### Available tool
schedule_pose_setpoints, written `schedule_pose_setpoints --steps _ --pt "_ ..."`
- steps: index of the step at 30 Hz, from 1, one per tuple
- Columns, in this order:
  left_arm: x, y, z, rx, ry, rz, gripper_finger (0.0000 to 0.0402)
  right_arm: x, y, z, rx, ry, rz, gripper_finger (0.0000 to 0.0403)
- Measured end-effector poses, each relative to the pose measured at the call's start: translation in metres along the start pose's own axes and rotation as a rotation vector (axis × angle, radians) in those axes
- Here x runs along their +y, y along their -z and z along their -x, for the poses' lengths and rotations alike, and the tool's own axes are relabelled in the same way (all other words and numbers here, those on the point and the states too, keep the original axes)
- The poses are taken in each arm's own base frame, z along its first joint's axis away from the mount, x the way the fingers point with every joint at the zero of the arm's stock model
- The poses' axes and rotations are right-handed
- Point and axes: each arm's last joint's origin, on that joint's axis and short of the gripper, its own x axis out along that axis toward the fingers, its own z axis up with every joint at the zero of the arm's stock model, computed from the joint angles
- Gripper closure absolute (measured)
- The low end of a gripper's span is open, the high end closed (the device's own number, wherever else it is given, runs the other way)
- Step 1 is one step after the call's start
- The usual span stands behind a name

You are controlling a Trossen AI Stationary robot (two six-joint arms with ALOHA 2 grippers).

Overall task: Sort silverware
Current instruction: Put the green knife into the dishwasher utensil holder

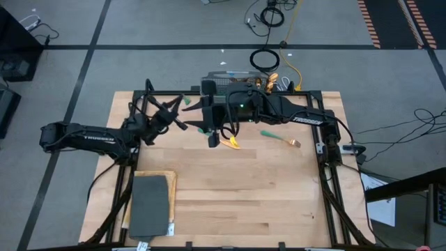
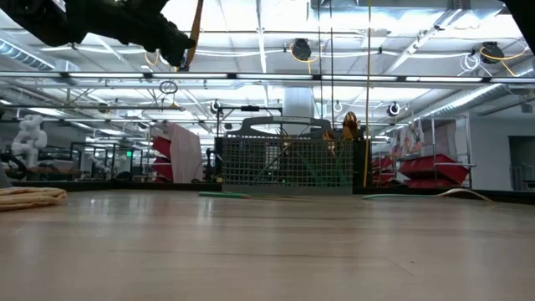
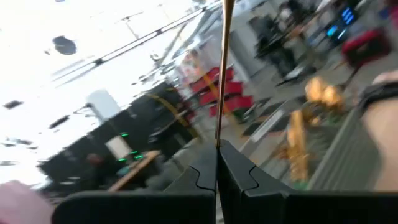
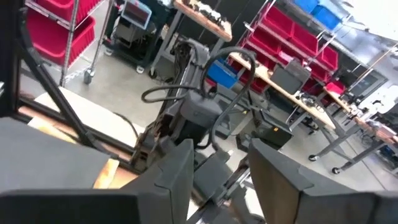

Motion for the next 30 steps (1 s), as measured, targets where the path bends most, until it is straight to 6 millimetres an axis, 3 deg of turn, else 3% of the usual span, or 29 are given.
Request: schedule_pose_setpoints --steps 7,14,22,30 --pt "0.008 -0.002 -0.001 0.055 -0.115 -0.170 0.0402 0.003 -0.013 0.020 0.029 0.034 -0.019 0.0250" --pt "0.010 -0.005 -0.018 0.151 -0.186 -0.388 0.0402 -0.002 -0.008 0.041 0.284 0.275 0.011 0.0253" --pt "0.001 -0.001 -0.069 0.351 -0.226 -0.684 0.0402 -0.004 -0.008 0.069 0.467 0.463 0.011 0.0254" --pt "-0.020 0.021 -0.115 0.514 -0.165 -0.982 0.0401 -0.001 -0.028 0.119 0.511 0.596 0.016 0.0254"
